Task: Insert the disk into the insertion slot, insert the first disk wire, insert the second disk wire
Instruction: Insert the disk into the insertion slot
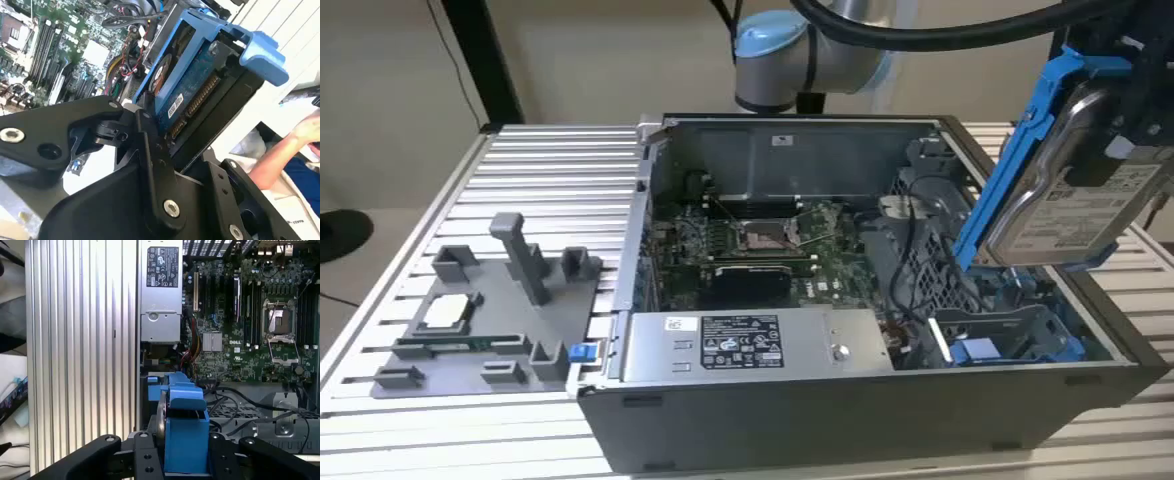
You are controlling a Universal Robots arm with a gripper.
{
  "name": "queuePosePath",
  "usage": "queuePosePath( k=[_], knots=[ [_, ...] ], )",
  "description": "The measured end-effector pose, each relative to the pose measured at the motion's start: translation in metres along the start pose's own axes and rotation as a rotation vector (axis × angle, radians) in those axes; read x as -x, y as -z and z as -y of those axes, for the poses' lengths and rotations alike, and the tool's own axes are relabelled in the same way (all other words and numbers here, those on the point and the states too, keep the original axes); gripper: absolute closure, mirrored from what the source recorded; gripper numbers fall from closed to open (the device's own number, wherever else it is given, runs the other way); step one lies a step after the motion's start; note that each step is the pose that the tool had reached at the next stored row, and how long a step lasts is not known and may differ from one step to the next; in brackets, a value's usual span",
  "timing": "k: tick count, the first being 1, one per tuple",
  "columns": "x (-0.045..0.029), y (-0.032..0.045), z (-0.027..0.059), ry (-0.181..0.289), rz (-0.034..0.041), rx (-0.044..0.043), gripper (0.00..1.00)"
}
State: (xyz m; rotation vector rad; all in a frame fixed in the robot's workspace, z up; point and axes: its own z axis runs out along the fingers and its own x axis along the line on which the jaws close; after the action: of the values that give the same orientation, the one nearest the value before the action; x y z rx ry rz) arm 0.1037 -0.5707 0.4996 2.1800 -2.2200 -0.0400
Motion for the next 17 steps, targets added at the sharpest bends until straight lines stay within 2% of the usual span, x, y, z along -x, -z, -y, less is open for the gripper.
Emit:
queuePosePath(
  k=[13,17],
  knots=[
    [0.0000,0.0000,0.0000,0.000,0.0000,0.0000,1.00],
    [-0.0049,-0.0013,0.0002,0.000,0.0000,0.0000,1.00]
  ],
)
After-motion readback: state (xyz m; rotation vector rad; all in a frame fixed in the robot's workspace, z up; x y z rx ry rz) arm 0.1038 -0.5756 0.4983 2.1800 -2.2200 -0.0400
